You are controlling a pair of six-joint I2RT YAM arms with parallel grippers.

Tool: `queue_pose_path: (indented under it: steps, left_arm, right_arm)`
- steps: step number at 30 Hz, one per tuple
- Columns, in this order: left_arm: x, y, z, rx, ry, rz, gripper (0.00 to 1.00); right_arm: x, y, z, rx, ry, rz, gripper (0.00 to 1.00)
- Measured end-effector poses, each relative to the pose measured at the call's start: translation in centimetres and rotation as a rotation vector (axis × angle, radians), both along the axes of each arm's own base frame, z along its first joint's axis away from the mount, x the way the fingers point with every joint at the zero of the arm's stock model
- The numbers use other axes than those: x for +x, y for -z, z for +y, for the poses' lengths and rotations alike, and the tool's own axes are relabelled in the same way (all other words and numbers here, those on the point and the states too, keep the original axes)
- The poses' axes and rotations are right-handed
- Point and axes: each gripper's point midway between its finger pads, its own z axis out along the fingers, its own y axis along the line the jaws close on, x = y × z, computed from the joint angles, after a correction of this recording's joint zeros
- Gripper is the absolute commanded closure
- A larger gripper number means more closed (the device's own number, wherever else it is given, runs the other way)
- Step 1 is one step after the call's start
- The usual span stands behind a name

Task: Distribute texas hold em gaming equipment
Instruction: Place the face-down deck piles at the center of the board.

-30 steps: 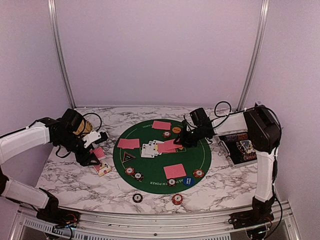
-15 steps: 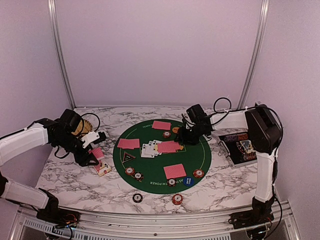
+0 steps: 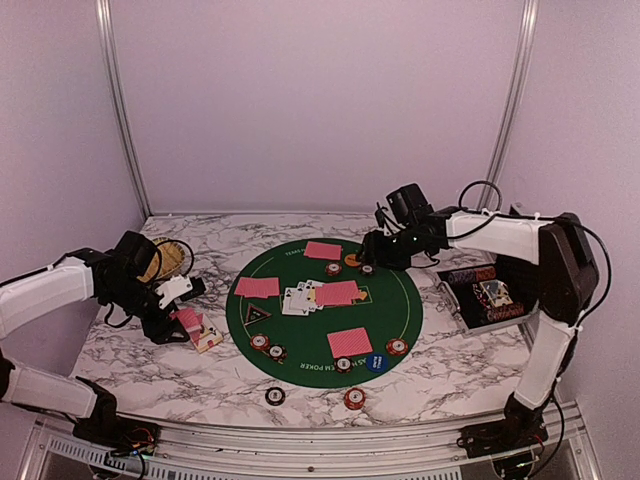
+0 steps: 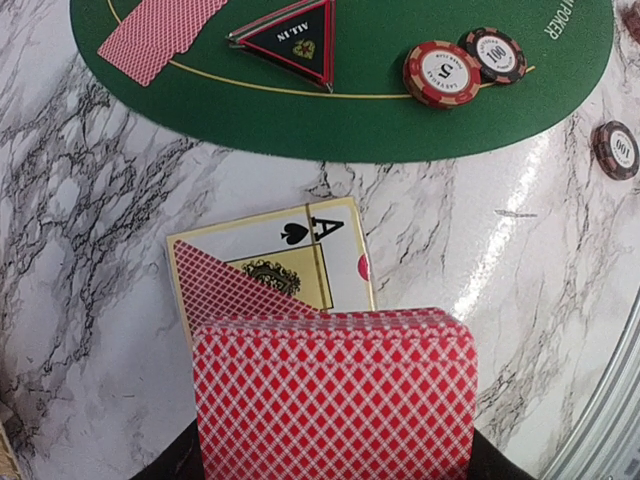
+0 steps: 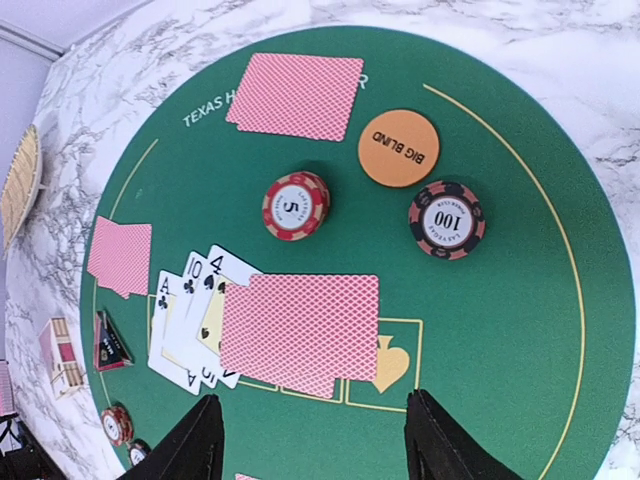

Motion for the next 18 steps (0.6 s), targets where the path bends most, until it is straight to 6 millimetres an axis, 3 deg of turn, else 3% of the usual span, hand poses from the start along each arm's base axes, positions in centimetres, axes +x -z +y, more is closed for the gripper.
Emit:
queue_pose_path:
  steps: [4, 8, 12, 18]
  left_arm:
    - [-0.6, 1.6, 1.6, 0.036, -0.01, 0.021, 1.0]
    - [-0.7, 2.7, 3.4, 0.06, -0.039, 0.036, 1.0]
    - [-0.2, 3.7, 5.0, 0.081, -0.079, 0.033, 1.0]
    - [1.7, 5.2, 7.4, 0.117, -0.171, 0.012, 1.0]
  right_arm:
    - [-1.3, -0.9, 0.1, 0.025, -0.009, -0.007, 0.39]
    - [-2.7, 0.3, -0.5, 0.017, -0.005, 0.023, 0.39]
    - [-3.9, 1.5, -1.2, 0.009, 0.007, 0.056, 0.39]
    - [-4.7, 1.3, -1.8, 0.021, 0.019, 0.054, 0.39]
